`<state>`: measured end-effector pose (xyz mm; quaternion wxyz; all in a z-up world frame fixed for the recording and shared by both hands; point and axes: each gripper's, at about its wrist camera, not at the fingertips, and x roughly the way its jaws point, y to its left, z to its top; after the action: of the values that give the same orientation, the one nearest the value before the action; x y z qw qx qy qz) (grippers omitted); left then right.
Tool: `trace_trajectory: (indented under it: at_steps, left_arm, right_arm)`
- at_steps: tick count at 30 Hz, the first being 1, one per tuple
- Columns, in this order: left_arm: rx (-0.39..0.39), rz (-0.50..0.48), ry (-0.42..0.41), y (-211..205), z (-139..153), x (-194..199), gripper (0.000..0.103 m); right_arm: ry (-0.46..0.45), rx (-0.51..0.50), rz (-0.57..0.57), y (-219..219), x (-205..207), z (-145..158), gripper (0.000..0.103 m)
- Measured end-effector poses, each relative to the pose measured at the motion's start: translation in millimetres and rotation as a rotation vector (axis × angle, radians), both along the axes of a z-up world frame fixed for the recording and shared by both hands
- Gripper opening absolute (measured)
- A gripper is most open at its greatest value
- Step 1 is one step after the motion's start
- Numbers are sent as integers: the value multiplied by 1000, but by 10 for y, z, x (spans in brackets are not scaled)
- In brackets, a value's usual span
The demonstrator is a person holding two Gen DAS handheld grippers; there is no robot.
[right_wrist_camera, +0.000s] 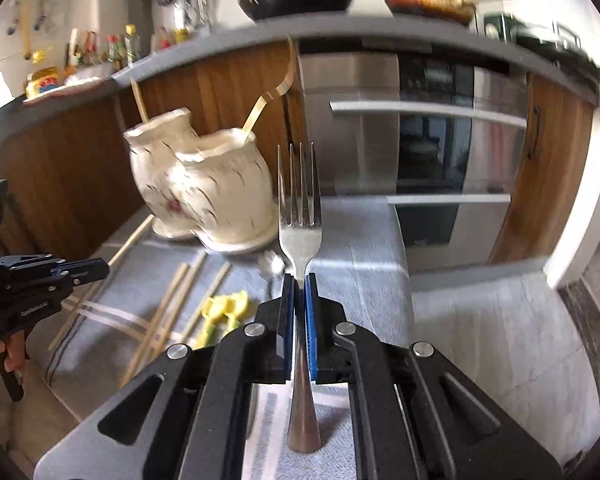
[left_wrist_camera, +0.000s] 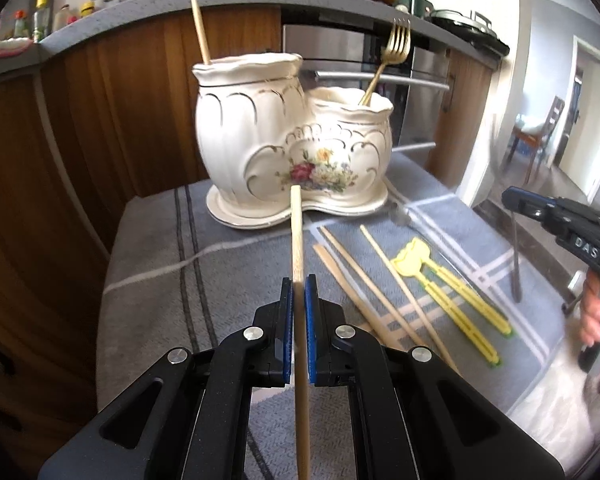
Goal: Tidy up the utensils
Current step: 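Lift and carry the chopstick and silver fork over the utensil holder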
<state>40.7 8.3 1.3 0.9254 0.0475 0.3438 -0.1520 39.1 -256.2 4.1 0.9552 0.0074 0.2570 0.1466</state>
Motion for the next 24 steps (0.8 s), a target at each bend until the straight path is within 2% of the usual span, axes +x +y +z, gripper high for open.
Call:
trace_trajectory:
  at_steps: [7,12,16,24]
  left_arm:
    - [-60,10,-62,112,117,-81,7]
    - [-132,10,-163,215,301,-193,7]
    - [-163,1,-260,256,449,-307,7]
    - [-187,-9,-338,267,577,-342,7]
  right_arm:
    - [-161,-37,21,104,-203,167,5]
    - [-246,-10,33,166,-282,321,5]
    - [-290,10,32,222,-296,459,5]
    - [-337,60,55,334,-116,710,5]
